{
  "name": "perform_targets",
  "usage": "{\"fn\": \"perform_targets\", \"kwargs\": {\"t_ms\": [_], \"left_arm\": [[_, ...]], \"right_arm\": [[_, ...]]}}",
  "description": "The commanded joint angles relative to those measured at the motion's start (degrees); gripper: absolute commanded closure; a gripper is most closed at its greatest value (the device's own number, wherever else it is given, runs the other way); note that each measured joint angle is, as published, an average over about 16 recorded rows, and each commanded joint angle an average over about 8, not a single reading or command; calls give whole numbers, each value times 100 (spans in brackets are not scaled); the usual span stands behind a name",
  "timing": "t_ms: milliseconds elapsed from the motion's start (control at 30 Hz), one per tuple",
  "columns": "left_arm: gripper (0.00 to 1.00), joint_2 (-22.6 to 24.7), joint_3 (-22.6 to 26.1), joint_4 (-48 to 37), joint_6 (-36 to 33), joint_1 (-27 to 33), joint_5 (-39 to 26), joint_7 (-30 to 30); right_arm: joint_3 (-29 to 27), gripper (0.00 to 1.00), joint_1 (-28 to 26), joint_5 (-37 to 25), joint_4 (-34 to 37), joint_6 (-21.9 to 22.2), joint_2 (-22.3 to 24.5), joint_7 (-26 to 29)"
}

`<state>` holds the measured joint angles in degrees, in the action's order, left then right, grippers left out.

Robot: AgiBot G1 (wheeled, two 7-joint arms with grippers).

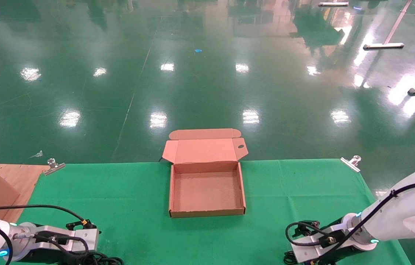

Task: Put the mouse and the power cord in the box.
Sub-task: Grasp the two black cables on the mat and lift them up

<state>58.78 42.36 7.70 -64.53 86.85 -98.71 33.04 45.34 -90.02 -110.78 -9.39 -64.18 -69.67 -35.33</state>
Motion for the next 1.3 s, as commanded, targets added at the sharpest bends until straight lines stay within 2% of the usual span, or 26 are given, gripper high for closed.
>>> {"fn": "perform_targets", "kwargs": {"t_ms": [33,67,100,133,333,367,400,933,1300], "left_arm": [[0,51,5,-110,71,-6,-9,97],[0,53,-2,-153,85,-2,0,130],[7,53,-11,-196,98,1,13,159],[20,51,-22,-236,109,5,28,185],[95,27,-83,-429,151,28,114,297],[100,25,-89,-450,150,32,123,316],[100,24,-94,-469,147,37,131,334],[100,29,-151,-642,16,121,214,519],[100,34,-140,-700,-129,128,199,607]], "right_arm": [[-15,0,-28,16,179,111,-52,-97],[-28,0,-33,32,233,179,-64,-121],[-42,8,-36,49,284,249,-75,-141],[-57,18,-36,67,328,318,-84,-158],[-116,93,-21,143,526,579,-119,-250],[-120,97,-21,148,551,587,-121,-269],[-123,100,-22,152,574,587,-122,-286],[-158,100,-72,204,812,472,-105,-456],[-198,100,-130,263,911,198,-42,-482]]}}
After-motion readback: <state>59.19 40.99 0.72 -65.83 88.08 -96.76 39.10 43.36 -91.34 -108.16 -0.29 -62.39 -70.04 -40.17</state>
